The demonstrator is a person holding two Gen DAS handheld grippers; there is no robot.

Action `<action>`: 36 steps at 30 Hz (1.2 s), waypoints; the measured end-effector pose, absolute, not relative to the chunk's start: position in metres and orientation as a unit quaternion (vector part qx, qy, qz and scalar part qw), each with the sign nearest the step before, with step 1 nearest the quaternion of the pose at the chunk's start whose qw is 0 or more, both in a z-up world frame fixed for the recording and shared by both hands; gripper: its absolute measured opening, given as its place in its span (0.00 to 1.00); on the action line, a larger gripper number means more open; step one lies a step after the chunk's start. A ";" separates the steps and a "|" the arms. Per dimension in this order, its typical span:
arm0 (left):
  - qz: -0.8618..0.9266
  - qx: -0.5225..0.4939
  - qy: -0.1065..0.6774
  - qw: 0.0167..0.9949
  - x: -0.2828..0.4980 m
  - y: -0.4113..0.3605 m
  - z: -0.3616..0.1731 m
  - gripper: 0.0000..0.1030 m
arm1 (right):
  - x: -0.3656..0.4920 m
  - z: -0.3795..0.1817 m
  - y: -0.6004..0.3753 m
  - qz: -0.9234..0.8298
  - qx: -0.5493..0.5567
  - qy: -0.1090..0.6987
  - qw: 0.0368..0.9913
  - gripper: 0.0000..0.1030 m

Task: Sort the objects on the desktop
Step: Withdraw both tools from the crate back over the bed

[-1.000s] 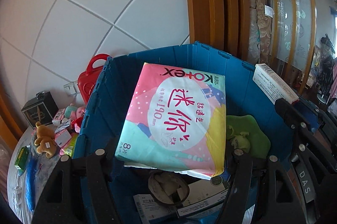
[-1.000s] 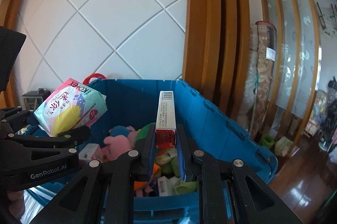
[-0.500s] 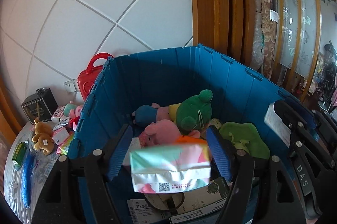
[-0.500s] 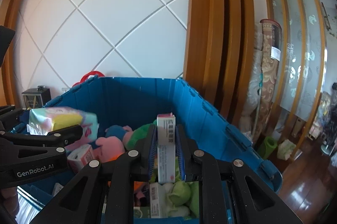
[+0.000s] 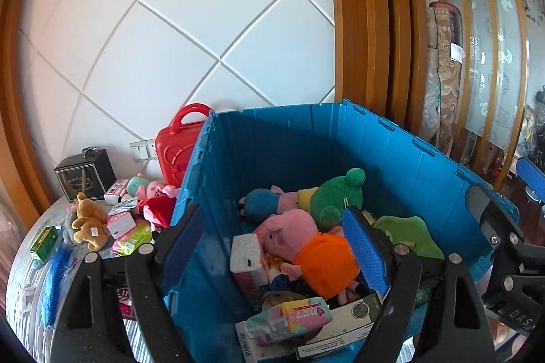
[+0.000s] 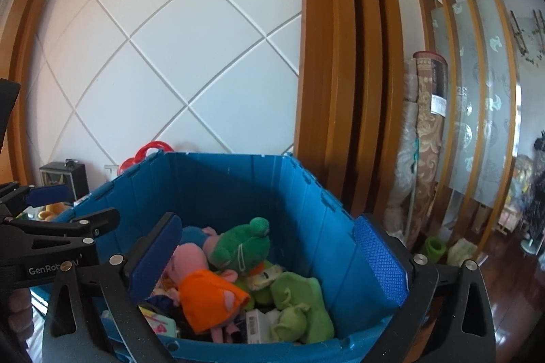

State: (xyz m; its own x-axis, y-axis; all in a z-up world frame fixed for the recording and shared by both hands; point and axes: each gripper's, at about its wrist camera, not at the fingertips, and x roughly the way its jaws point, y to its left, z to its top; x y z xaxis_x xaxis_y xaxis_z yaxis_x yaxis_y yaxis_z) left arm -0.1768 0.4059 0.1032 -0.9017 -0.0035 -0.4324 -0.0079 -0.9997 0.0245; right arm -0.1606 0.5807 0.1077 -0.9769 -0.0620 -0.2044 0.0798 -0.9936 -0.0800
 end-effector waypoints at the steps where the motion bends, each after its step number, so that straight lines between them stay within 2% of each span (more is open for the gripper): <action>1: 0.976 -0.216 0.010 -0.004 -0.172 0.401 0.105 0.80 | -0.157 0.110 0.578 -0.994 0.095 0.044 0.041 1.00; 13: 0.980 -0.163 -0.026 -0.113 -0.099 0.319 0.103 0.80 | -0.124 0.111 0.527 -0.988 0.051 0.043 0.137 1.00; 23: 0.954 -0.206 -0.028 -0.217 -0.069 0.246 0.078 0.80 | -0.128 0.089 0.465 -0.969 0.068 0.017 0.236 1.00; 36: 0.941 -0.241 -0.065 -0.227 -0.061 0.129 0.040 0.80 | -0.116 0.090 0.374 -0.962 0.073 0.040 0.261 1.00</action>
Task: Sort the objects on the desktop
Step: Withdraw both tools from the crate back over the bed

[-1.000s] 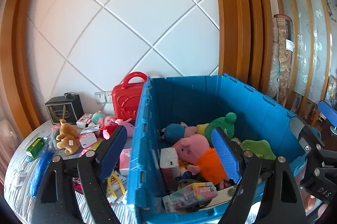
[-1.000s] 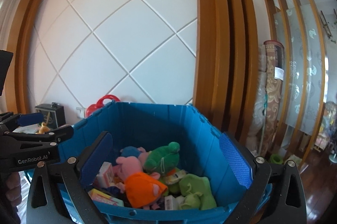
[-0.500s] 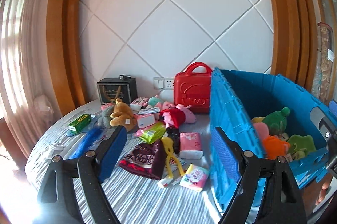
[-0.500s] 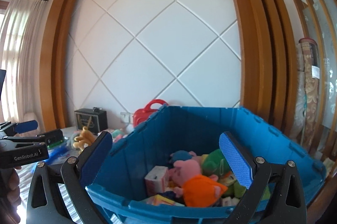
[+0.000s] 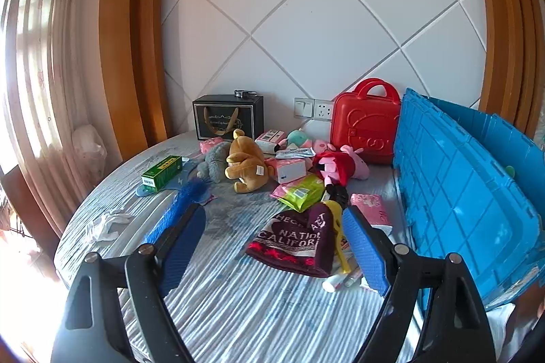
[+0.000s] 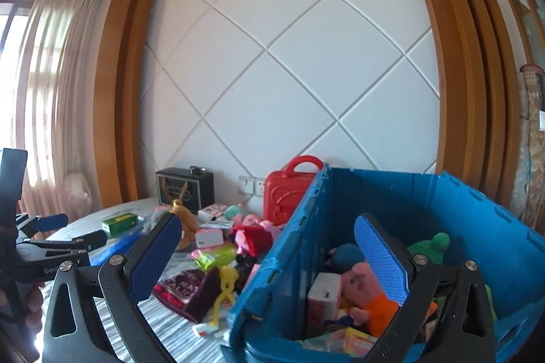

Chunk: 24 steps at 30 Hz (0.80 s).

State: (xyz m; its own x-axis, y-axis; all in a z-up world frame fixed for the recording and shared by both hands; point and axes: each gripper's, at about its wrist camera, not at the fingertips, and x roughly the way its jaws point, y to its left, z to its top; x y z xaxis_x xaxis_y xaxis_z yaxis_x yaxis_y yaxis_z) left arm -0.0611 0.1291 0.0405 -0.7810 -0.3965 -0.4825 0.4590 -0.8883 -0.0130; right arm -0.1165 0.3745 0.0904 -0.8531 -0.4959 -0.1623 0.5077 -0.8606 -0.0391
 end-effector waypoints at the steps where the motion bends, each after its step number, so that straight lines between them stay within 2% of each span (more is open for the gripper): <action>1: -0.941 0.244 0.066 0.224 -0.062 0.116 0.036 0.80 | -0.115 0.090 0.365 -0.962 0.074 0.041 0.258 1.00; 7: -0.939 0.281 0.053 0.190 -0.075 0.037 0.006 0.80 | -0.107 0.080 0.294 -0.969 0.092 0.045 0.227 1.00; 13: -0.927 0.348 0.035 0.138 -0.100 -0.023 -0.039 0.80 | -0.119 0.046 0.222 -0.966 0.172 0.046 0.188 1.00; 19: -0.913 0.398 0.034 0.083 -0.136 -0.030 -0.082 0.80 | -0.137 -0.014 0.204 -0.950 0.279 0.034 0.136 1.00; 24: -0.894 0.443 0.033 0.053 -0.165 -0.014 -0.125 0.80 | -0.154 -0.075 0.219 -0.932 0.346 -0.015 0.106 1.00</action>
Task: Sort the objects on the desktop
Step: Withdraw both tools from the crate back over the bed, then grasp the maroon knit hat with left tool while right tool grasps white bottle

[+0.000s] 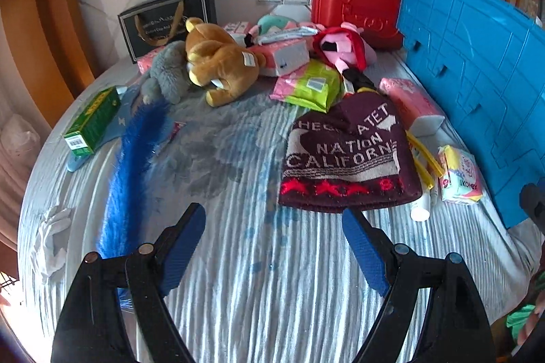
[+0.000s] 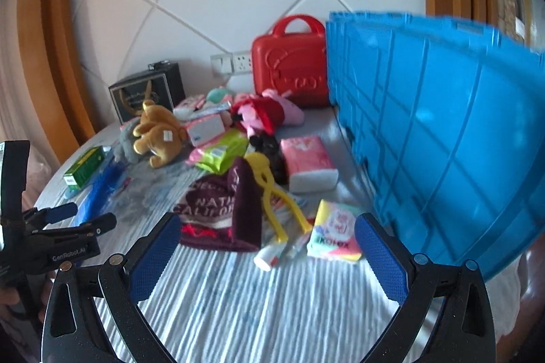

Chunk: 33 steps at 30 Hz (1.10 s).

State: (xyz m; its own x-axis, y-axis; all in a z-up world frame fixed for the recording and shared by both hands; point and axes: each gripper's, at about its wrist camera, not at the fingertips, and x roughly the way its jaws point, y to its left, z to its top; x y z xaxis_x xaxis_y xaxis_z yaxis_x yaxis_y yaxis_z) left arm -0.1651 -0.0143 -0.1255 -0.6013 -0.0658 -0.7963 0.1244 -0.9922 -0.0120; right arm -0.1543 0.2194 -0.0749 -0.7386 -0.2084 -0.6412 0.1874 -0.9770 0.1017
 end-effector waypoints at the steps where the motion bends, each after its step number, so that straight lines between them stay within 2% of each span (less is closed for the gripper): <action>1: -0.891 0.451 0.033 0.040 -0.171 -0.010 -0.133 0.80 | -0.159 -0.086 0.223 -0.928 0.359 -0.024 0.099 1.00; 3: -0.887 0.460 0.032 0.028 -0.183 0.003 -0.143 0.80 | -0.166 -0.109 0.230 -0.920 0.383 -0.033 0.078 0.98; 4: -0.885 0.464 0.031 0.020 -0.190 0.011 -0.145 0.80 | -0.169 -0.119 0.235 -0.916 0.392 -0.036 0.071 0.92; 10: -0.893 0.447 0.026 -0.038 -0.235 0.067 -0.146 0.80 | -0.177 -0.151 0.257 -0.904 0.423 -0.048 0.033 0.84; 14: -0.883 0.466 0.044 -0.044 -0.276 0.085 -0.172 0.80 | -0.181 -0.157 0.260 -0.902 0.429 -0.046 0.030 0.83; 15: -0.879 0.474 0.039 -0.044 -0.283 0.087 -0.181 0.71 | -0.183 -0.158 0.261 -0.900 0.432 -0.047 0.030 0.83; 16: -0.873 0.484 0.028 -0.046 -0.288 0.088 -0.191 0.51 | -0.185 -0.159 0.260 -0.899 0.433 -0.049 0.032 0.83; 18: -0.871 0.488 0.021 -0.052 -0.289 0.085 -0.201 0.36 | -0.189 -0.163 0.256 -0.897 0.438 -0.049 0.040 0.78; 19: -0.873 0.486 0.015 -0.041 -0.285 0.080 -0.200 0.20 | -0.191 -0.165 0.253 -0.895 0.441 -0.049 0.046 0.73; 21: -0.876 0.482 0.005 -0.024 -0.275 0.066 -0.196 0.15 | -0.196 -0.170 0.246 -0.891 0.448 -0.049 0.058 0.69; 23: -0.879 0.477 -0.007 0.007 -0.264 0.048 -0.195 0.00 | -0.201 -0.174 0.237 -0.887 0.452 -0.052 0.075 0.66; 26: -0.867 0.493 -0.028 0.066 -0.252 0.014 -0.211 0.00 | -0.209 -0.179 0.223 -0.883 0.457 -0.054 0.097 0.62; 33: -0.880 0.475 0.021 0.011 -0.238 -0.003 -0.185 0.00 | -0.224 -0.191 0.199 -0.872 0.473 -0.060 0.110 0.57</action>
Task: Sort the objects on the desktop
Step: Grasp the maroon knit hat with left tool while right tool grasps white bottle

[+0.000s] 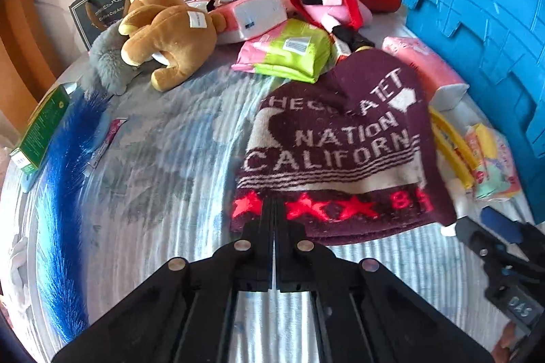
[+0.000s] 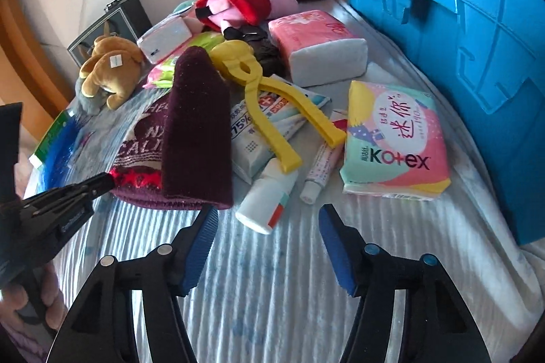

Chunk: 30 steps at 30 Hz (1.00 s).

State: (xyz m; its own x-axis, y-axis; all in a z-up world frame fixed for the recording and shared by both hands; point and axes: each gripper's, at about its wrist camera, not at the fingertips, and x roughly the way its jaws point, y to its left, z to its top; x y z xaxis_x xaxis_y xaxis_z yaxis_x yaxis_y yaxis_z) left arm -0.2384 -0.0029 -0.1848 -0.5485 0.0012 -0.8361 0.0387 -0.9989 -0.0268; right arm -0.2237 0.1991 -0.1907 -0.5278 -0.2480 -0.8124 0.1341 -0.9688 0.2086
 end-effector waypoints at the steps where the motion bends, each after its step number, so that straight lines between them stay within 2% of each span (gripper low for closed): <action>1: -0.881 0.472 0.031 -0.005 -0.240 0.000 -0.179 0.00 | -0.224 -0.190 0.199 -0.872 0.474 -0.060 0.108 0.56; 5: -0.888 0.454 0.045 -0.062 -0.245 0.024 -0.159 0.02 | -0.221 -0.185 0.203 -0.875 0.471 -0.053 0.097 0.56; 6: -0.888 0.451 0.048 -0.078 -0.246 0.033 -0.155 0.06 | -0.220 -0.183 0.206 -0.876 0.470 -0.054 0.093 0.56; 8: -0.885 0.452 0.048 -0.102 -0.252 0.050 -0.154 0.27 | -0.217 -0.181 0.212 -0.877 0.469 -0.056 0.086 0.56; 9: -0.885 0.450 0.047 -0.107 -0.255 0.057 -0.156 0.49 | -0.216 -0.181 0.214 -0.877 0.470 -0.055 0.083 0.56; 10: -0.887 0.446 0.046 -0.106 -0.259 0.063 -0.158 0.60 | -0.214 -0.181 0.217 -0.878 0.469 -0.054 0.078 0.56; 11: -0.888 0.446 0.044 -0.102 -0.261 0.070 -0.162 0.61 | -0.213 -0.181 0.220 -0.878 0.469 -0.053 0.074 0.56; 14: -0.877 0.475 0.001 -0.078 -0.274 0.083 -0.188 0.61 | -0.211 -0.185 0.228 -0.876 0.473 -0.058 0.068 0.56; 15: -0.875 0.478 -0.017 -0.067 -0.275 0.084 -0.197 0.48 | -0.211 -0.186 0.229 -0.875 0.475 -0.059 0.070 0.56; 16: -0.874 0.481 -0.028 -0.060 -0.274 0.081 -0.206 0.27 | -0.212 -0.187 0.228 -0.875 0.476 -0.060 0.073 0.56; 17: -0.878 0.473 -0.017 -0.065 -0.270 0.075 -0.208 0.27 | -0.212 -0.187 0.227 -0.874 0.475 -0.059 0.077 0.56; 19: -0.882 0.466 -0.011 -0.063 -0.261 0.064 -0.204 0.15 | -0.213 -0.188 0.221 -0.874 0.474 -0.061 0.088 0.54; 21: -0.887 0.458 -0.023 -0.057 -0.252 0.058 -0.201 0.11 | -0.216 -0.190 0.215 -0.873 0.474 -0.066 0.100 0.54; 27: -0.885 0.460 -0.019 -0.063 -0.251 0.055 -0.202 0.11 | -0.230 -0.199 0.195 -0.870 0.476 -0.066 0.114 0.53; 29: -0.886 0.458 -0.012 -0.066 -0.254 0.058 -0.203 0.10 | -0.235 -0.204 0.193 -0.868 0.480 -0.062 0.107 0.47; 30: -0.888 0.455 -0.011 -0.067 -0.255 0.059 -0.203 0.10 | -0.237 -0.206 0.192 -0.866 0.483 -0.064 0.107 0.41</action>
State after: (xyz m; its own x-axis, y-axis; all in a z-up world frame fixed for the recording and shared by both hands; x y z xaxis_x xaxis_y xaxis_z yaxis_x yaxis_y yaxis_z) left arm -0.2554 0.0594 -0.2034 -0.5768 0.1090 -0.8096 -0.1295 -0.9907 -0.0411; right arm -0.2367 0.1920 -0.2059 -0.5097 -0.2473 -0.8240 0.1243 -0.9689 0.2139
